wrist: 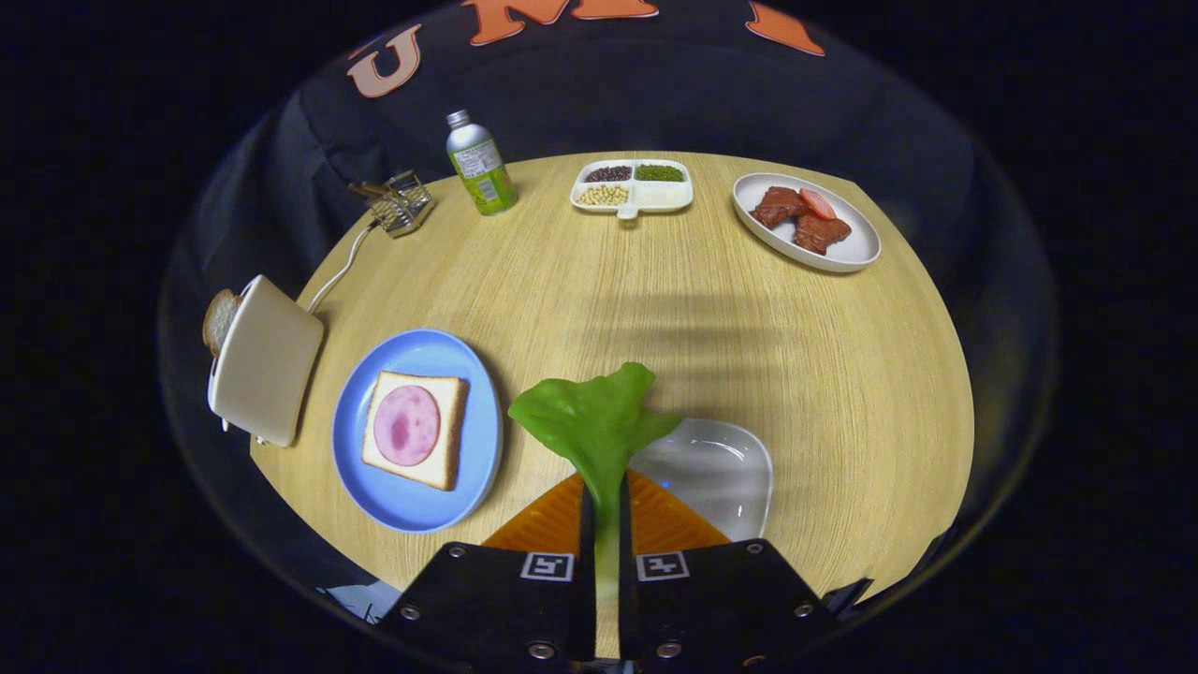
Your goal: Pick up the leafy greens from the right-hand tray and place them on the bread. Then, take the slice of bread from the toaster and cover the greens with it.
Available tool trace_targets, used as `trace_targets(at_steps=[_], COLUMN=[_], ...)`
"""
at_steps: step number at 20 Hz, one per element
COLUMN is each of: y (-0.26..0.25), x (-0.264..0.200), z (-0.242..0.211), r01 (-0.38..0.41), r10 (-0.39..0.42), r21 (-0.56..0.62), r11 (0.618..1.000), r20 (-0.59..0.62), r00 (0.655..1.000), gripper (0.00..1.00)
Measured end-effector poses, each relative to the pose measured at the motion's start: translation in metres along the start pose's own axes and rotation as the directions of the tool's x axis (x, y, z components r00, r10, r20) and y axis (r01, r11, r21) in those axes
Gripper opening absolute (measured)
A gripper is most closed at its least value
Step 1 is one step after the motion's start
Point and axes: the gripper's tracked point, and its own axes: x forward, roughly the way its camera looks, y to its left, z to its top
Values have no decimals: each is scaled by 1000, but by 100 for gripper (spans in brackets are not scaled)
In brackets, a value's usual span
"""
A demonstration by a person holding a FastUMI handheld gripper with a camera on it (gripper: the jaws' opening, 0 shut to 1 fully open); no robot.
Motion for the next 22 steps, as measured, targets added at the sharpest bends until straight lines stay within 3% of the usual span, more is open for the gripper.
trace_targets(at_steps=[4,15,22], y=[38,119,152], x=[-10,10,31], z=[8,23,24], r01=[-68,-157,-170], r10=[68,158,171], r21=[-29,-81,-115], r11=[997,984,979], r20=[21,5,-7], r00=[997,987,985], gripper=[10,10,13])
